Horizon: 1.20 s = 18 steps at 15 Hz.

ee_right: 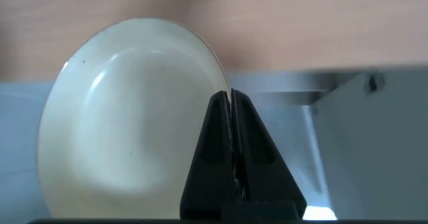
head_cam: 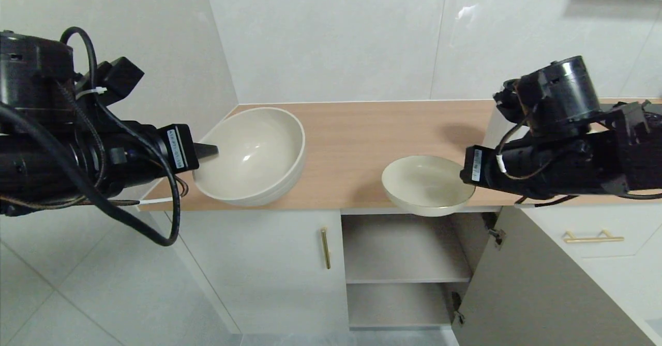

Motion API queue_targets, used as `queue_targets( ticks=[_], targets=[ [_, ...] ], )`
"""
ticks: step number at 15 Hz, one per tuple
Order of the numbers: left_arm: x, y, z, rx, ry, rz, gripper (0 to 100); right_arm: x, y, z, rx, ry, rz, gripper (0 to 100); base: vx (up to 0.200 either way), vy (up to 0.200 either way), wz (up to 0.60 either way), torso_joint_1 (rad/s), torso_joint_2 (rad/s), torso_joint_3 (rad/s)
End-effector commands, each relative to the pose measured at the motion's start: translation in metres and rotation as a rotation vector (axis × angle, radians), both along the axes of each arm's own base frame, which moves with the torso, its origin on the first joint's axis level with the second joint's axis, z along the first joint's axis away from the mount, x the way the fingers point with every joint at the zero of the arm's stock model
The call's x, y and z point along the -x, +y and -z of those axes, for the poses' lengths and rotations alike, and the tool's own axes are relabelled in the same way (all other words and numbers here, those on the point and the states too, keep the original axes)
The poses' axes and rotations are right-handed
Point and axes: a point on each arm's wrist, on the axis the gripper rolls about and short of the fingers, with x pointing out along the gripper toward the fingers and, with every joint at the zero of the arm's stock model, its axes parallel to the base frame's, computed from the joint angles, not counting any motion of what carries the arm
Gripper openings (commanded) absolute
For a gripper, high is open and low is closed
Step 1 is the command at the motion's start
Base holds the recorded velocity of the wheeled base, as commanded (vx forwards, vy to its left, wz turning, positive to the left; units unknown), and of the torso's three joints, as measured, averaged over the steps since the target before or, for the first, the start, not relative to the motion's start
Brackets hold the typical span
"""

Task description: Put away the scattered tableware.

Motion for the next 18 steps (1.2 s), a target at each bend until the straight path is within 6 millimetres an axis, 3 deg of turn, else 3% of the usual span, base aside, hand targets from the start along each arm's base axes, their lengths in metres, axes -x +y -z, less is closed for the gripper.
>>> queue_targets(
  ticks=[1,2,5,7,18],
  targets=[
    [0.007,-0.001,0.007,0.002,0.004,0.011,0,0.041,-0.021,-0.003,-0.027,-0.038,-0.015,0,0.0,0.0,0.0,0.0,0.0,0.0],
    [0.008,-0.001,0.013,0.006,-0.003,0.013,0,0.055,-0.027,0.003,-0.001,-0.028,-0.044,0,0.0,0.0,0.0,0.0,0.0,0.0],
    [0.004,-0.003,0.027,0.015,-0.024,0.015,0,0.065,-0.025,0.024,0.054,-0.014,-0.102,0,0.0,0.0,0.0,0.0,0.0,0.0],
    [0.005,-0.003,0.03,0.011,-0.009,0.015,0,0.072,-0.016,0.024,0.021,-0.041,-0.146,0,0.0,0.0,0.0,0.0,0.0,0.0],
    [-0.004,-0.008,0.038,0.002,0.027,0.025,0,0.061,-0.006,0.027,0.008,-0.094,-0.084,0,0.0,0.0,0.0,0.0,0.0,0.0]
  ],
)
